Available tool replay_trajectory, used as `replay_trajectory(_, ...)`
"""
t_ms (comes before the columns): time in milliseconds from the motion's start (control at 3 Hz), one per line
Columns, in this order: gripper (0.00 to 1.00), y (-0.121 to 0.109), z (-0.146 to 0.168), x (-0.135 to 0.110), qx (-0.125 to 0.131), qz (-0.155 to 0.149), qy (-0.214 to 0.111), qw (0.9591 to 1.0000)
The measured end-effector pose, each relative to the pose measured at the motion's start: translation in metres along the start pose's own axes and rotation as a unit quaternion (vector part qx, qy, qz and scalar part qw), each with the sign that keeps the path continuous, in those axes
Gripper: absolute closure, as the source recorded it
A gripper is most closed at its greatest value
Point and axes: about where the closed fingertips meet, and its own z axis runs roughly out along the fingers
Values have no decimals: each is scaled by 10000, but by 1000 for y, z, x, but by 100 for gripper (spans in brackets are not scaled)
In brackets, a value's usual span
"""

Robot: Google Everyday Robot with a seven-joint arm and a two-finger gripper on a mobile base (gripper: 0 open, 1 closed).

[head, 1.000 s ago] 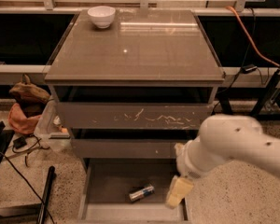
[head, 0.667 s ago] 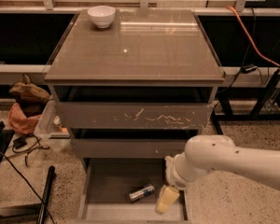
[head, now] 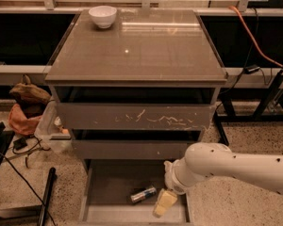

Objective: Pick redbull can from bottom drawer and place on counter

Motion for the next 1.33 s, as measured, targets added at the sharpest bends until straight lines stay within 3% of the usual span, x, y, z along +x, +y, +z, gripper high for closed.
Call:
replay_trajectory(333,0,-2,18,-1,-123,-64,-77,9999)
replay_trajectory(667,0,-41,62,-3,-62,-190,-277,9994)
replay_trajectory(1000,0,-84,140,10,76,-115,-402,9991)
replay_trajectory(1333,0,-98,205,34,85,56,-474,9988)
